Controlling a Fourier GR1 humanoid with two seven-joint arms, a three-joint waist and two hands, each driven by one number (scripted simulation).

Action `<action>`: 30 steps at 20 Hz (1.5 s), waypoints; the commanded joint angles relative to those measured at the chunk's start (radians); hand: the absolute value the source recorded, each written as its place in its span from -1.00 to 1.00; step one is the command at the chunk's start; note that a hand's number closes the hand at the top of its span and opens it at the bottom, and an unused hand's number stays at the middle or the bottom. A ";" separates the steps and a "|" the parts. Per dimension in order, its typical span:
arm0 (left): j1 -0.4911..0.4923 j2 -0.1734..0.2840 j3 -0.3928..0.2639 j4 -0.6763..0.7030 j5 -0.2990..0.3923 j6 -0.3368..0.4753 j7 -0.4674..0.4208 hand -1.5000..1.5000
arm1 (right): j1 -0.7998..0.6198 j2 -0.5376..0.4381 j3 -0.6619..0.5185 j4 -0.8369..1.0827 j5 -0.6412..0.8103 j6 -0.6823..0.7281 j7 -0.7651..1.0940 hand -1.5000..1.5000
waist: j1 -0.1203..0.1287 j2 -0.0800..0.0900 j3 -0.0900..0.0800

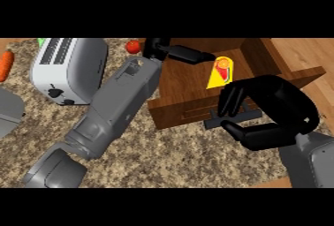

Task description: Pick up the cup, place it into the drawer and close the drawer

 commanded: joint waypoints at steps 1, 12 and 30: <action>0.021 0.000 0.010 -0.019 0.067 -0.003 -0.078 -1.00 | 0.002 -0.079 0.087 0.006 0.032 0.119 0.055 1.00 | 0.036 -0.008 -0.001; 0.022 0.000 0.010 -0.003 0.144 0.026 -0.106 -1.00 | 0.109 -0.168 0.213 0.025 0.523 0.032 0.000 -1.00 | 0.159 -0.030 0.001; 0.277 0.092 0.015 -0.225 0.166 -0.112 -0.109 -1.00 | -0.173 -0.082 0.186 1.003 0.832 -0.309 -0.476 1.00 | 0.322 -0.030 0.005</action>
